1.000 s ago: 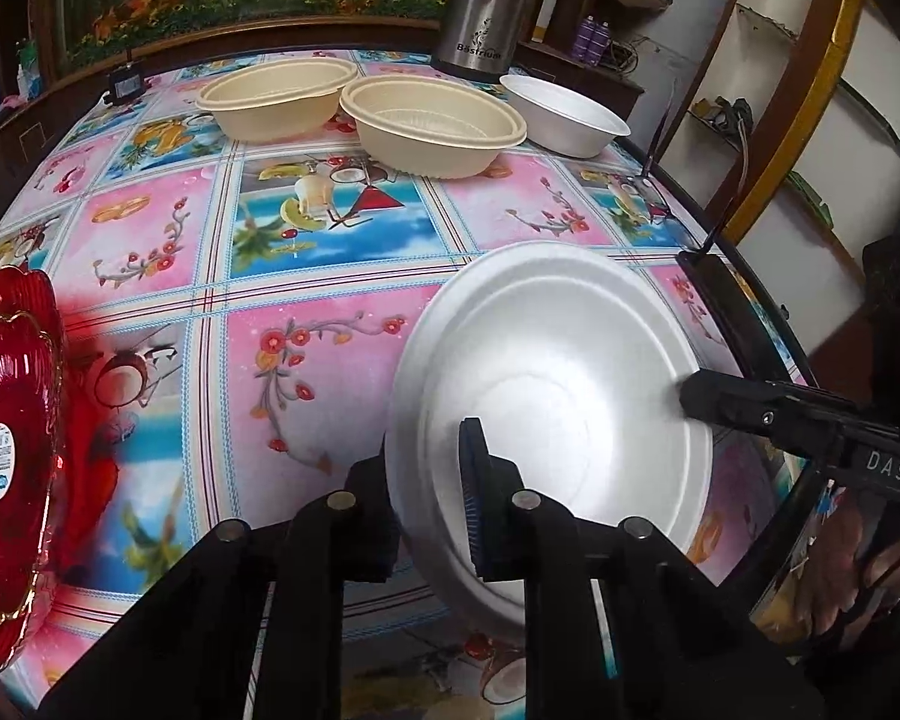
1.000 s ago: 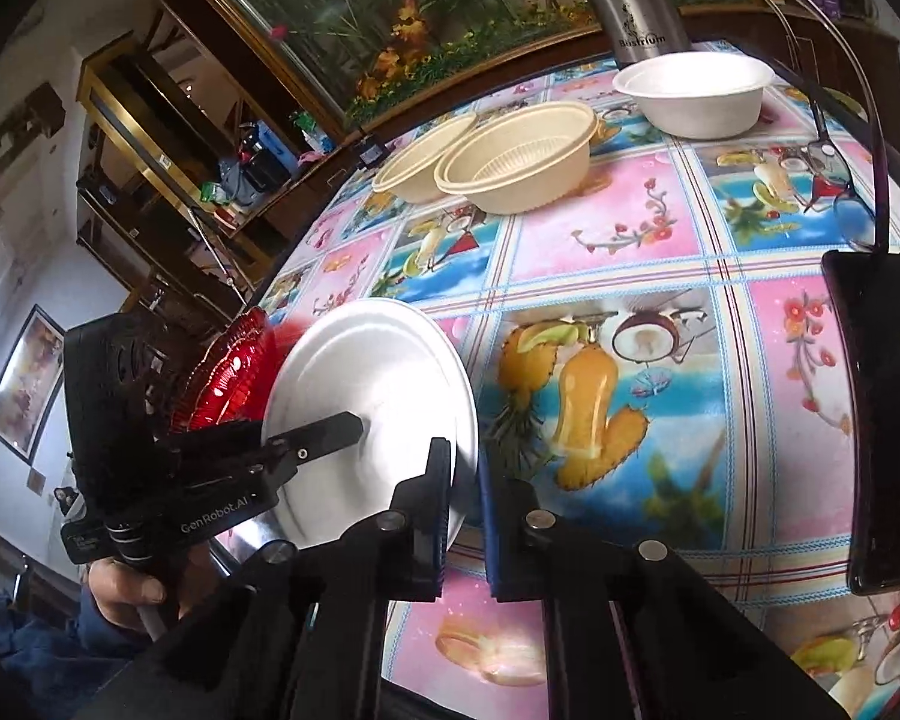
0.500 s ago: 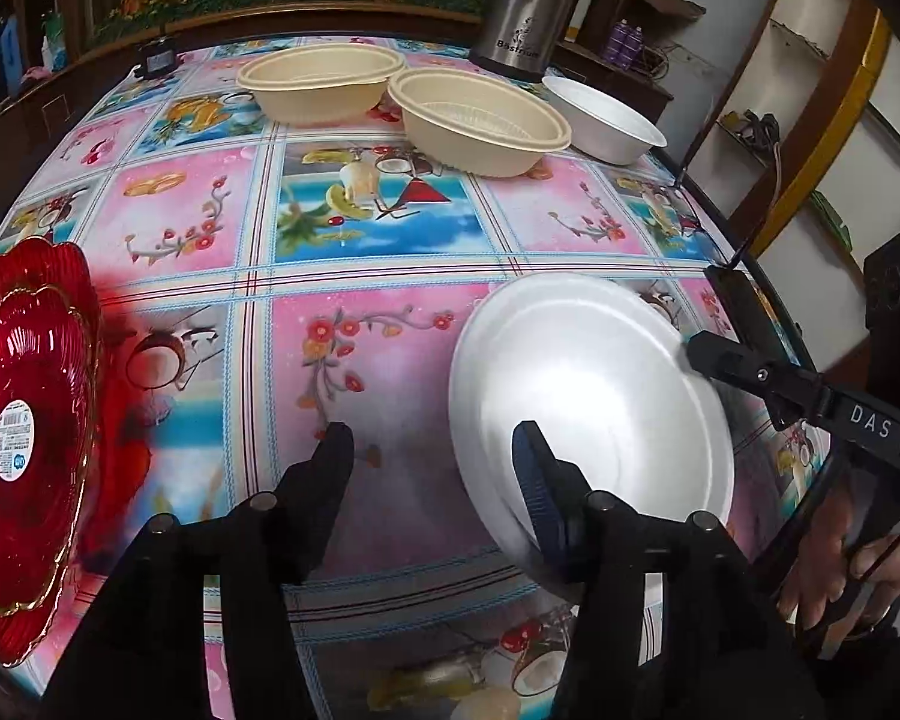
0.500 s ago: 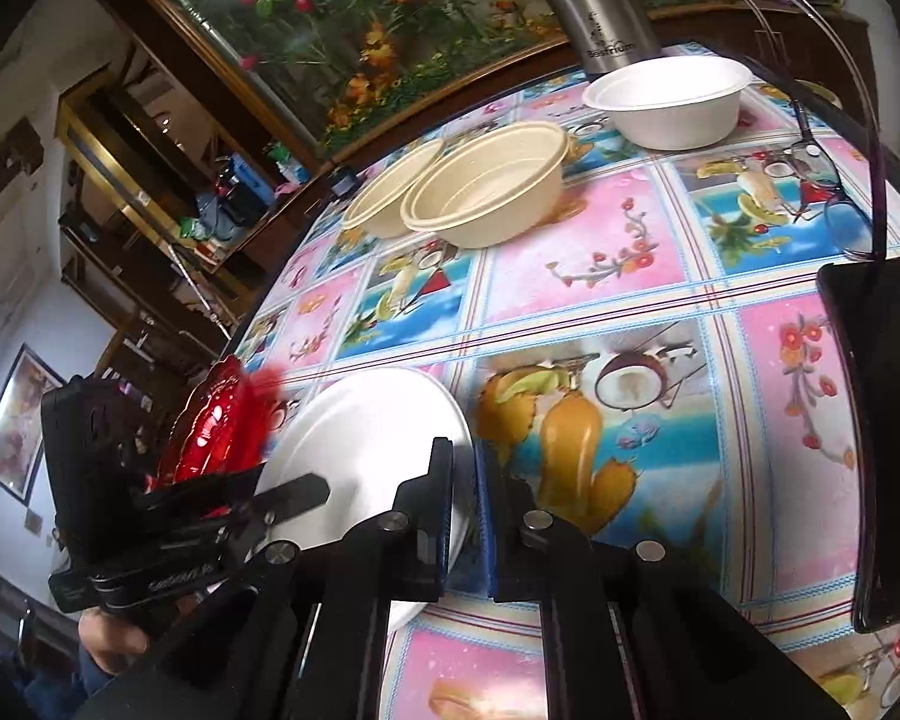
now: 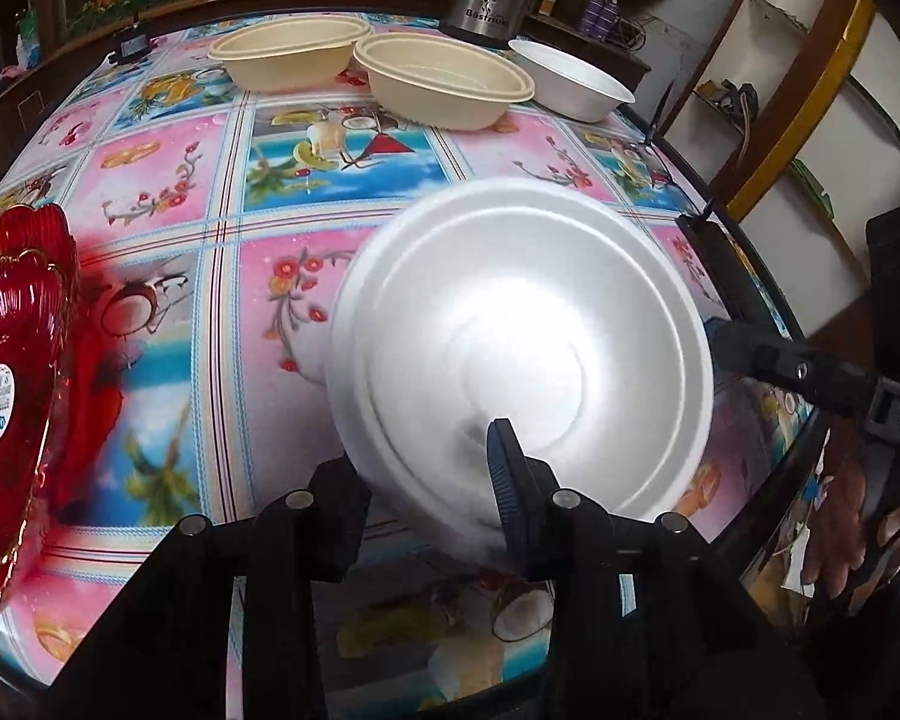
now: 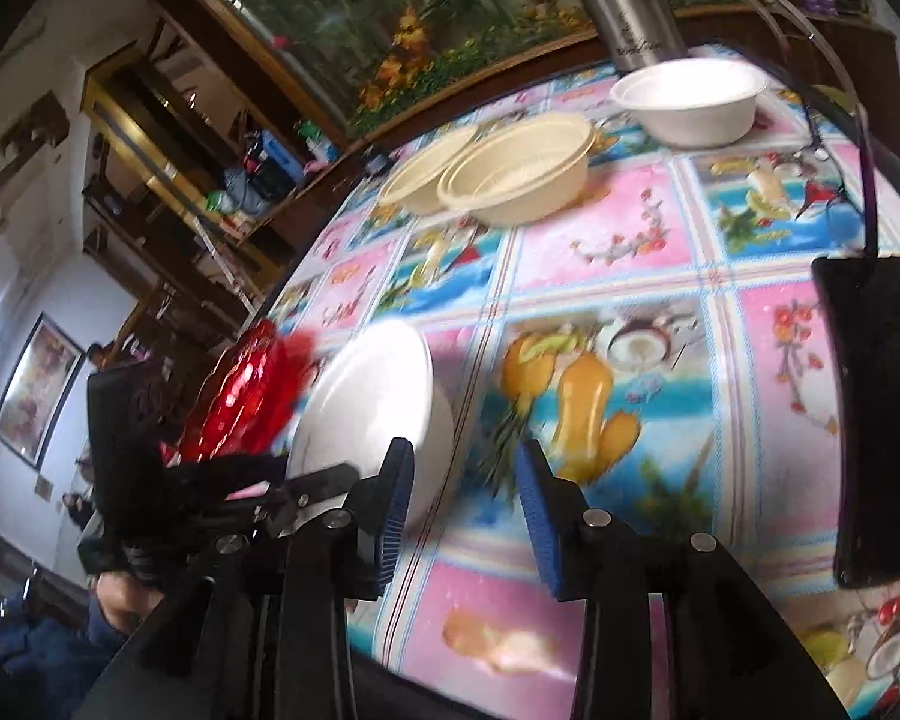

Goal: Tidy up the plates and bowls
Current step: 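Carry the white plate with the left tool beside the red plate stack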

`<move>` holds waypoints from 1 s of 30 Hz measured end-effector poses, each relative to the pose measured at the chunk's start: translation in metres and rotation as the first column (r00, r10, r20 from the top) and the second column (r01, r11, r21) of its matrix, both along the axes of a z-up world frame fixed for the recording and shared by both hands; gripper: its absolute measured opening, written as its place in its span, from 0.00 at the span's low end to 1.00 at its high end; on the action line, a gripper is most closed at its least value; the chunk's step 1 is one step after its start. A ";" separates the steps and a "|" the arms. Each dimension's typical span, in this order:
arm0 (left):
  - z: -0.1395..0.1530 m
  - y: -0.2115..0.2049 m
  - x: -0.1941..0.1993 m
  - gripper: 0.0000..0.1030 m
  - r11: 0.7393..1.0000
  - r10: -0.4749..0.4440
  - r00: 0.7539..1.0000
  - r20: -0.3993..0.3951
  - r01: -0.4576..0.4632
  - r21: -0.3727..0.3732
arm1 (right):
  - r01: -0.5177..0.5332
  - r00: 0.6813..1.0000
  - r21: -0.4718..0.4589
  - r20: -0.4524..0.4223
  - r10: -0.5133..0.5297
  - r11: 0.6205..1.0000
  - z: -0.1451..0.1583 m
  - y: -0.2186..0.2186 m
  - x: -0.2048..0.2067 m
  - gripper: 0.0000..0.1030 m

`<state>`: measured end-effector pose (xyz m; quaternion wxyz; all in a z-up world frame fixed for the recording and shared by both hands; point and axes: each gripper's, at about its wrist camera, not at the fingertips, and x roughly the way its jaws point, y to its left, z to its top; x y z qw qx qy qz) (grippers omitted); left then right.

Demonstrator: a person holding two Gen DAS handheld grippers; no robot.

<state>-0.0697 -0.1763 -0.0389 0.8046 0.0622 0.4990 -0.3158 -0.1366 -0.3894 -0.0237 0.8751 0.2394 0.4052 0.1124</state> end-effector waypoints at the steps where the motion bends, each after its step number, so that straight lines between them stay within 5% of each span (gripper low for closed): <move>1: 0.000 0.000 0.000 0.34 1.000 0.003 1.000 0.000 -0.003 -0.001 | -0.014 1.000 0.008 -0.008 0.014 1.000 -0.002 0.002 -0.001 0.37; 9: 0.008 0.003 0.001 0.32 1.000 0.017 0.999 0.039 -0.017 -0.006 | -0.032 0.999 -0.009 -0.012 0.032 0.999 -0.006 0.019 0.011 0.37; 10: 0.008 0.003 0.001 0.21 1.000 0.018 0.999 0.042 -0.018 -0.007 | -0.039 0.999 -0.026 -0.027 0.038 0.999 -0.008 0.023 0.014 0.33; 13: 0.010 0.002 0.002 0.17 1.000 0.017 0.998 0.065 -0.017 -0.002 | -0.061 0.996 -0.013 -0.064 0.060 0.998 -0.013 0.027 0.020 0.13; 30: 0.033 0.019 0.011 0.16 0.994 0.107 0.970 0.218 -0.110 0.004 | -0.070 0.998 -0.021 0.001 0.070 0.997 0.005 0.040 0.038 0.11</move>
